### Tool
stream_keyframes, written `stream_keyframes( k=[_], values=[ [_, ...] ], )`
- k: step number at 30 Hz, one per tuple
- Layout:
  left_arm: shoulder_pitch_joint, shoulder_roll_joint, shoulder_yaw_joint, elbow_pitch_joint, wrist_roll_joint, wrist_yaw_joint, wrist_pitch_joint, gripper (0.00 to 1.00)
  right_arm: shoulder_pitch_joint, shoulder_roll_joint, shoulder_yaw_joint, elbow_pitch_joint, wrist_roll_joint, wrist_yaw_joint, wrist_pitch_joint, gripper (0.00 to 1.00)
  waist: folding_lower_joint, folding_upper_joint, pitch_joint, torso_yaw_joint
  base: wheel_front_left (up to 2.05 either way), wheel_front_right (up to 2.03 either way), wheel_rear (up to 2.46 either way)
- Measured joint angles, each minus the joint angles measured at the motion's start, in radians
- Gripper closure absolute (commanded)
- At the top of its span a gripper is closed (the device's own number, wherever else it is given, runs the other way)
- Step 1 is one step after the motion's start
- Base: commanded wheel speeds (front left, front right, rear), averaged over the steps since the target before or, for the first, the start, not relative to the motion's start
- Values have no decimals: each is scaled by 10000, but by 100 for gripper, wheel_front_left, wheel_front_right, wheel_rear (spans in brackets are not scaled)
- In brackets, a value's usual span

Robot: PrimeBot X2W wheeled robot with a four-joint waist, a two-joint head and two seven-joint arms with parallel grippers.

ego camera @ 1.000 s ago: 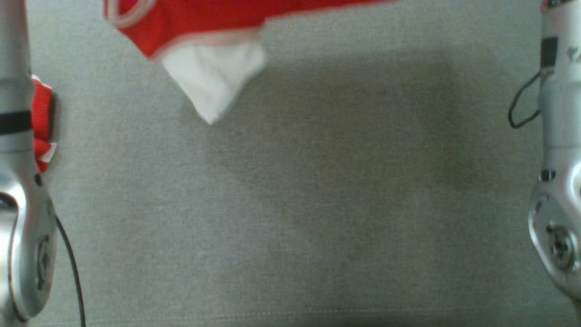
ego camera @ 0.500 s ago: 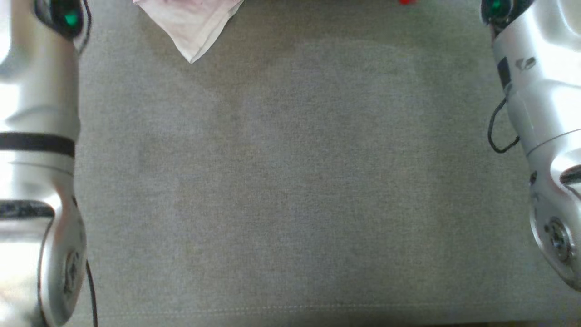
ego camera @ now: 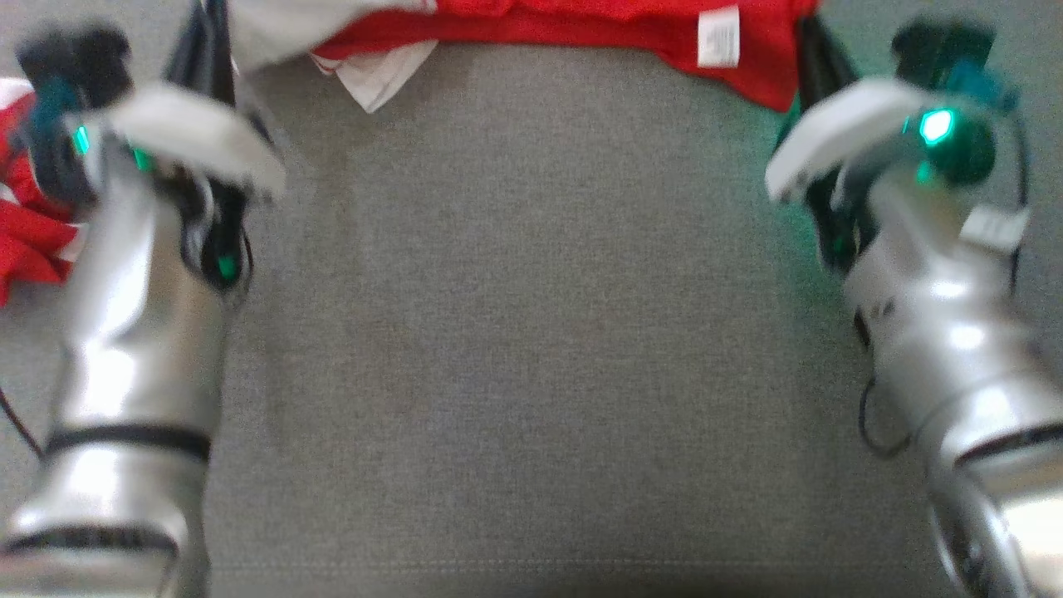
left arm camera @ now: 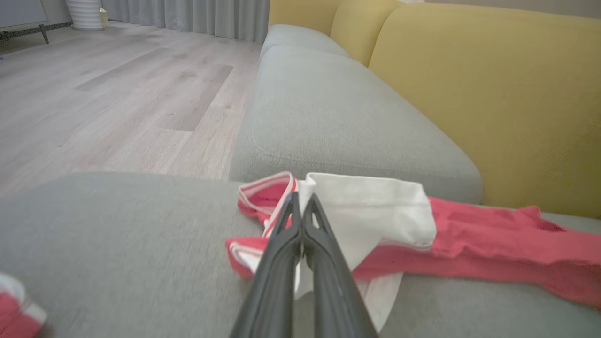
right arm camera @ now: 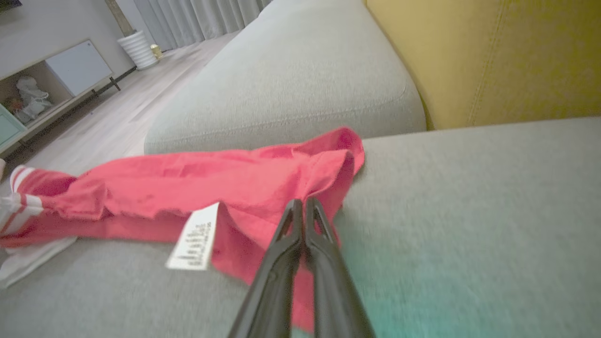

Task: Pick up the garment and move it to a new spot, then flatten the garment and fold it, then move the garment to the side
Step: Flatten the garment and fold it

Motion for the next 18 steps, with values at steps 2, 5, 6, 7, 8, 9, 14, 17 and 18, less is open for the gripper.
stream_keyframes(
  k=[2, 5, 6, 7, 8, 9, 14, 17, 18],
  values=[
    [951, -42, 144, -491, 50, 0, 0, 100, 732, -4, 35, -186, 0, 0, -61, 100, 0, 0, -214, 28, 0, 0, 0],
    [2515, -115, 318, -1400, 144, 0, 0, 100, 2015, -25, -81, -872, 56, 0, -61, 100, 0, 0, -555, 69, 0, 0, 0],
    [3006, -121, 326, -1730, 180, 0, 0, 100, 2460, -42, -186, -1187, 105, 0, -61, 100, 0, 0, -666, 86, 0, 0, 0],
    [3490, -121, 326, -2077, 253, 0, 2, 100, 2923, -73, -280, -1530, 102, 0, -61, 100, 0, 0, -780, 104, 0, 0, 0],
    [3942, -128, 328, -2406, 320, 0, 2, 100, 3380, -105, -380, -1873, 109, 0, -61, 100, 0, 0, -894, 121, 0, 0, 0],
    [4394, -140, 334, -2765, 368, 0, 2, 100, 3863, -128, -518, -2255, 178, 0, -61, 100, 0, 0, -1012, 138, 0, 0, 0],
    [6345, -119, 531, -4259, 470, 0, 2, 100, 6301, -286, -1277, -4090, 182, 0, -58, 100, 0, 0, -1607, 189, 0, 0, 0],
    [7395, -17, 602, -4963, 493, 4, 2, 100, 7709, -286, -1728, -5382, 44, 0, 378, 100, -1, 0, -1976, 183, 0, 0, 0],
    [7730, 27, 604, -5175, 493, 17, 19, 100, 8158, -270, -1860, -5904, -4, 0, 658, 100, -1, 0, -2094, 167, 0, 0, 0]
  ],
)
